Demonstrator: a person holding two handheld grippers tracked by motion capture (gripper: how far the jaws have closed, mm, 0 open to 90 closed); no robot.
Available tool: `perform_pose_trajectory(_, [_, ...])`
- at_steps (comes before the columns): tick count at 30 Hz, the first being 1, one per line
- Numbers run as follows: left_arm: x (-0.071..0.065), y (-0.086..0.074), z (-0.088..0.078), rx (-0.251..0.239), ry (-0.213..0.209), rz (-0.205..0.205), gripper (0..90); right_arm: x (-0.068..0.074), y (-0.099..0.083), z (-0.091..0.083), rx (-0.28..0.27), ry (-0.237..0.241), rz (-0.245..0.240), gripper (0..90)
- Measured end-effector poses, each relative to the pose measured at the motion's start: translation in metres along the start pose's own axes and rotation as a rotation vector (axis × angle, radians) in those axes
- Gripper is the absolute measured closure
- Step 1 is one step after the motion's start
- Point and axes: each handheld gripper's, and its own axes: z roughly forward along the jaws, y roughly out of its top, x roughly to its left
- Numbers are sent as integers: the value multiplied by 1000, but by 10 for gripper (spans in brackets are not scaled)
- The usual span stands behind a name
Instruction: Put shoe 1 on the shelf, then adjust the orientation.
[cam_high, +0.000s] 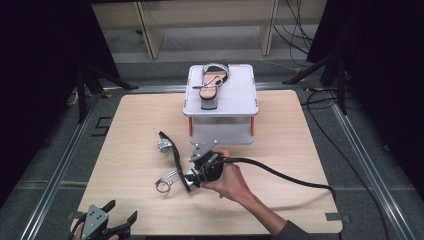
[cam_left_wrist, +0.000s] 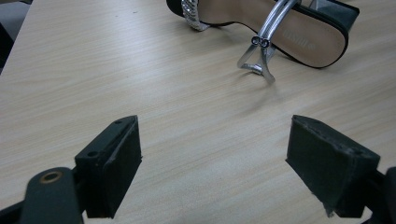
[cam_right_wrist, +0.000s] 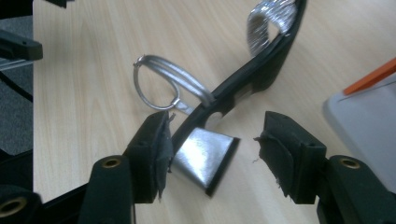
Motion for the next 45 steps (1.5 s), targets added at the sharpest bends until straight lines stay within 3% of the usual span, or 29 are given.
perform_pose_trajectory(5, [0, 0, -1, -3, 1, 3, 172, 7, -5, 17, 3, 25, -37, 419])
perform_pose_trajectory(9, [0, 0, 0, 11, 0, 10, 172, 8, -5, 26, -7, 32, -23, 401])
perform_pose_trajectory(10, [-1, 0, 0, -1, -5, -7, 172, 7, -5, 28, -8, 37, -22, 395])
perform_pose_trajectory(13, [1, 1, 0, 24, -2, 25, 172, 5, -7, 35, 13, 38, 9, 373])
perform_pose_trajectory(15, [-1, 1, 2, 2, -9, -2, 172, 5, -8, 39, 13, 38, 8, 372])
perform_pose_trajectory(17, [0, 1, 1, 12, -5, 14, 172, 4, -9, 41, 15, 38, 8, 374])
perform_pose_trajectory(18, [1, 1, -1, 27, -4, 30, 172, 4, -9, 42, 5, 23, -5, 383])
perform_pose_trajectory(21, [0, 0, 0, 5, -6, 15, 172, 3, -8, 42, 4, 25, 5, 392])
perform_pose_trajectory(22, [0, 0, 0, -3, -5, 13, 172, 3, -8, 43, 1, 4, 4, 390])
perform_pose_trajectory(25, [1, 1, -1, 21, -5, 27, 172, 0, -9, 46, -1, -20, -16, 392])
perform_pose_trajectory(27, [1, 1, -1, 25, -7, 32, 172, -1, -8, 47, -1, -5, 2, 393])
perform_pose_trajectory(29, [-1, 0, 1, 5, -7, 10, 172, -2, -8, 50, -16, 15, 18, 393])
perform_pose_trajectory(31, [0, 0, 1, 5, -5, 9, 172, -3, -9, 55, -8, 9, 25, 391])
perform_pose_trajectory(33, [1, 1, -1, 27, -6, 32, 172, -4, -11, 59, 3, 19, 29, 399])
perform_pose_trajectory(34, [0, 0, 1, 4, -5, 16, 173, -5, -11, 59, -1, 15, 25, 404])
perform_pose_trajectory(38, [0, 0, 0, -1, -6, 13, 173, -7, -10, 57, 4, 14, 47, 406])
perform_pose_trajectory(39, [0, 0, 0, -1, -6, 15, 173, -8, -10, 54, 29, 13, 77, 407])
perform_pose_trajectory(42, [0, 0, 0, 4, -8, 15, 173, -11, -9, 51, 25, -7, 60, 418])
perform_pose_trajectory(45, [0, 0, 0, 0, -9, 14, 173, -14, -9, 47, 41, -17, 77, 429])
